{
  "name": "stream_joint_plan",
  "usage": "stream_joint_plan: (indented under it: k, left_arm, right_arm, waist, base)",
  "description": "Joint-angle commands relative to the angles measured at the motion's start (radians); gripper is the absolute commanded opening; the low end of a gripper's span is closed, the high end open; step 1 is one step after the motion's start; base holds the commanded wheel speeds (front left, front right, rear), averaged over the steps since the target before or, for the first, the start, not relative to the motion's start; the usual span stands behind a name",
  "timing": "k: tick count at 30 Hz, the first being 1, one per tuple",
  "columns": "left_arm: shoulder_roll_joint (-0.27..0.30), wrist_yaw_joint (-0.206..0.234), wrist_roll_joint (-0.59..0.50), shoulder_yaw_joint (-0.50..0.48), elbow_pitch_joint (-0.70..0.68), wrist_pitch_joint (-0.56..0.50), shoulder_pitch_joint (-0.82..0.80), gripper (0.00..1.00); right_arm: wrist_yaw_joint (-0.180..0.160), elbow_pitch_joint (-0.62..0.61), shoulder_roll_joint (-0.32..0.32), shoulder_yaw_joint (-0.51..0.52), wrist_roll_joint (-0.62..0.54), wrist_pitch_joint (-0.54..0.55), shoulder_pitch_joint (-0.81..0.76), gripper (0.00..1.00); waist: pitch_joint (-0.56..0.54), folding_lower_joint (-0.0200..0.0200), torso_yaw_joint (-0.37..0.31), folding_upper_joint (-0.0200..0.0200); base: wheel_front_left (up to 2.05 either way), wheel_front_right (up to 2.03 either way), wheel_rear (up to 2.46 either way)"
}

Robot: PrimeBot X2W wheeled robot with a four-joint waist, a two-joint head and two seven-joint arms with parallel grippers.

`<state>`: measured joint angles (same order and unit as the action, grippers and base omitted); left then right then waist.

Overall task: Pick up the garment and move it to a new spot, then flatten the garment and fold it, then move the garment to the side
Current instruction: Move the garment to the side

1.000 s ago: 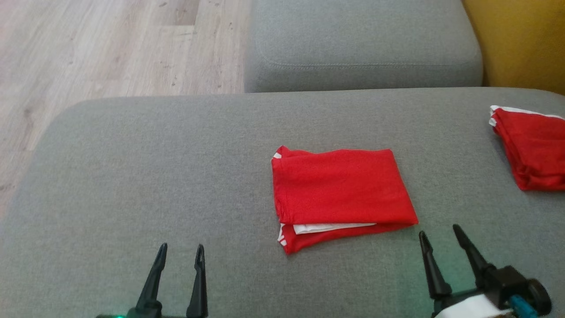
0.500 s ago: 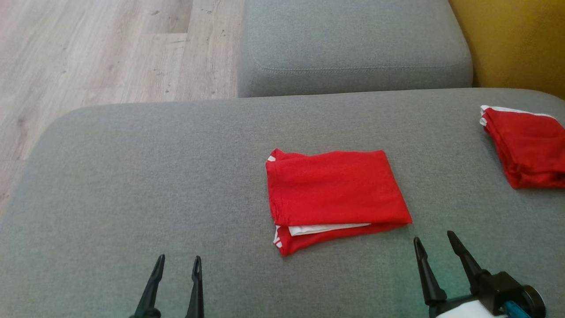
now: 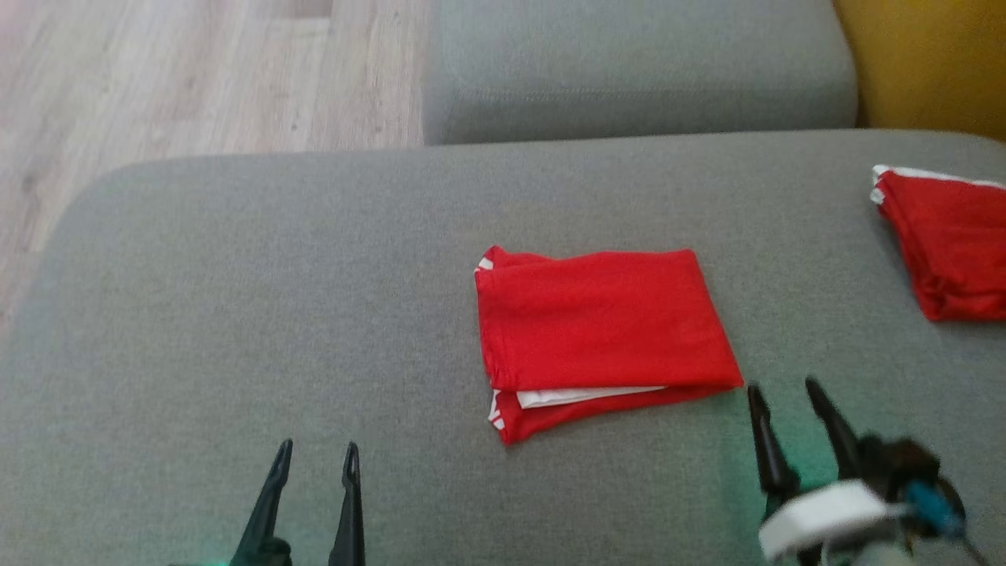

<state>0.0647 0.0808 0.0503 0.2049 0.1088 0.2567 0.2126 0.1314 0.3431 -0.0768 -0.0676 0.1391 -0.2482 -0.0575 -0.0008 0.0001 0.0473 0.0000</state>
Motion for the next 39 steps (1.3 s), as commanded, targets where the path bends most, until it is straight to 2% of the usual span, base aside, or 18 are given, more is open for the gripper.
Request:
stream_joint_plan:
  k: [1,8,15,16,17,18,19,27,33,39]
  left_arm:
    - [-0.012,0.009,-0.009,-0.023,-0.041,0.005,-0.057,1.00]
    - [-0.013,0.022,-0.007,0.007,-0.061,0.005,-0.114,1.00]
    - [-0.014,0.030,0.005,0.040,-0.056,0.005,-0.173,1.00]
    - [-0.014,0.032,0.008,0.043,-0.056,0.005,-0.180,1.00]
    - [-0.014,0.035,0.011,0.045,-0.056,0.005,-0.187,1.00]
    - [-0.014,0.039,0.013,0.047,-0.056,0.005,-0.193,1.00]
    - [-0.014,0.042,0.016,0.047,-0.057,0.005,-0.197,1.00]
    - [-0.014,0.055,0.017,0.034,-0.083,0.005,-0.220,1.00]
    - [-0.014,0.043,0.004,0.025,-0.124,0.005,-0.268,1.00]
    - [-0.009,0.024,-0.015,0.023,-0.140,0.005,-0.318,1.00]
  right_arm:
    - [-0.001,0.009,-0.025,-0.018,0.022,-0.007,0.091,1.00]
    - [-0.001,0.146,-0.074,-0.077,0.189,0.190,0.333,1.00]
    - [-0.001,0.288,-0.130,-0.135,0.256,0.361,0.475,1.00]
    - [-0.001,0.303,-0.133,-0.145,0.260,0.379,0.481,0.85]
    - [-0.001,0.313,-0.134,-0.155,0.267,0.394,0.484,0.56]
    - [-0.001,0.315,-0.134,-0.164,0.281,0.401,0.486,0.22]
    - [-0.001,0.310,-0.135,-0.173,0.295,0.401,0.487,0.00]
    - [-0.001,0.215,-0.210,-0.200,0.293,0.353,0.522,0.00]
    - [-0.001,0.099,-0.330,-0.167,0.254,0.373,0.605,0.00]
    - [-0.001,-0.039,-0.458,-0.076,0.222,0.447,0.649,0.00]
  waist:
    - [0.027,-0.0001,0.006,0.0000]
    - [0.120,-0.0001,0.029,0.0000]
    - [0.197,-0.0001,0.060,0.0000]
    - [0.205,-0.0001,0.063,0.0000]
    - [0.214,-0.0001,0.066,0.0000]
    - [0.221,-0.0001,0.067,0.0000]
    - [0.228,-0.0001,0.067,0.0000]
    - [0.286,-0.0001,0.008,0.0000]
    - [0.367,-0.0001,-0.062,0.0000]
    - [0.447,-0.0001,-0.113,0.0000]
  base:
    - [0.00,0.00,0.00]
    - [0.00,0.00,0.00]
    - [0.00,0.00,0.00]
    - [0.00,0.00,0.00]
    - [0.00,0.00,0.00]
    - [0.00,0.00,0.00]
    - [0.00,0.00,0.00]
    - [0.00,0.00,0.00]
    - [0.00,0.00,0.00]
    - [0.00,0.00,0.00]
